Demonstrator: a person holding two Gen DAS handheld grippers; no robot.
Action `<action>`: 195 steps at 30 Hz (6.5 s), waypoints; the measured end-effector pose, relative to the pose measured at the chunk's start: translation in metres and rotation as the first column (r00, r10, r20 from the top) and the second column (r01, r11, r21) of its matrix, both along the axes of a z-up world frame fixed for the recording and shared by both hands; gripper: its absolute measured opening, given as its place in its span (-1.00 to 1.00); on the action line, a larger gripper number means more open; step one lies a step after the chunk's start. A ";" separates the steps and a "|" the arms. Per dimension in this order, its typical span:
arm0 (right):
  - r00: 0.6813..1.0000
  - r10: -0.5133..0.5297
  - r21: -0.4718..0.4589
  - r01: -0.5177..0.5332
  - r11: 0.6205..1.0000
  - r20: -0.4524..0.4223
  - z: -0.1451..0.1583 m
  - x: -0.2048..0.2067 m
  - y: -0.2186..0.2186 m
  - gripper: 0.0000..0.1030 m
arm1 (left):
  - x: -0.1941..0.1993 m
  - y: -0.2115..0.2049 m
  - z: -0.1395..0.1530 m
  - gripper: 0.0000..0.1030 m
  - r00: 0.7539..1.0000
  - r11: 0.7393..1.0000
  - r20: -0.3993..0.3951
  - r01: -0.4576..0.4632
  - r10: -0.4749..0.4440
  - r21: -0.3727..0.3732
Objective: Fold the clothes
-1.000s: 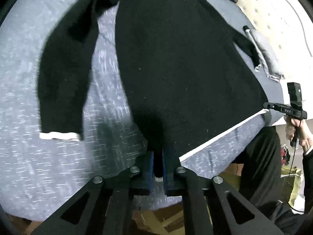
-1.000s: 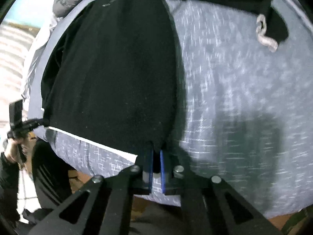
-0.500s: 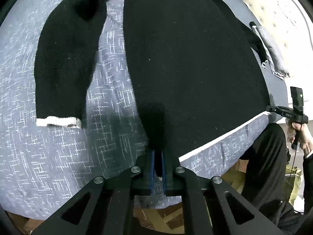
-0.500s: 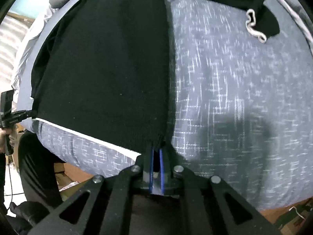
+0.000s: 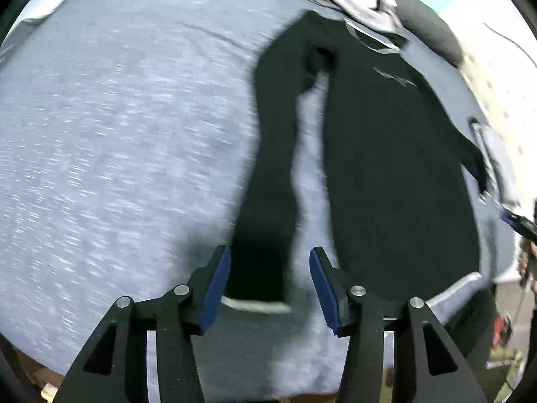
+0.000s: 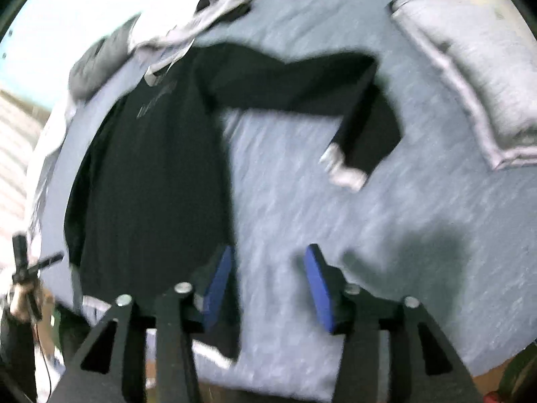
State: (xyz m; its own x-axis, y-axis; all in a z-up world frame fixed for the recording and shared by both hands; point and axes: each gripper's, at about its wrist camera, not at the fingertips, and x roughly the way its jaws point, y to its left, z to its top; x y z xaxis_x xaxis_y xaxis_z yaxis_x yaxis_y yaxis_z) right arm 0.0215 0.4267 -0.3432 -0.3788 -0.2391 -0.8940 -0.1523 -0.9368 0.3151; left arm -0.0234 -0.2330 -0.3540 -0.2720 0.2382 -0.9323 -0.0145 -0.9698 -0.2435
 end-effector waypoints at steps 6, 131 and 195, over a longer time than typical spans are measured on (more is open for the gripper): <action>0.982 -0.190 -0.004 0.190 0.982 -0.005 -0.012 -0.020 0.052 0.04 | -0.016 -0.015 -0.021 0.03 1.000 0.999 0.012 -0.018 0.019 -0.035; 0.979 -0.179 -0.208 0.156 0.966 -0.096 -0.080 -0.210 -0.001 -0.92 | -0.174 0.080 -0.078 -0.89 0.994 0.983 -0.062 0.103 -0.094 0.152; 0.856 -0.347 0.222 0.451 0.865 -0.383 0.137 -0.107 0.268 -0.94 | -0.140 0.089 -0.025 -0.55 0.983 0.991 -0.131 0.133 -0.130 0.012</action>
State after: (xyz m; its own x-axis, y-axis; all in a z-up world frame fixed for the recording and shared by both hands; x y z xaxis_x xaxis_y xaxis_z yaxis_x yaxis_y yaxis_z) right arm -0.0858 0.6950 -0.2064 -0.6592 0.2495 -0.7093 -0.4724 -0.8714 0.1325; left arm -0.1632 -0.1439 -0.3787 -0.3552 0.2988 -0.8857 -0.1741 -0.9521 -0.2514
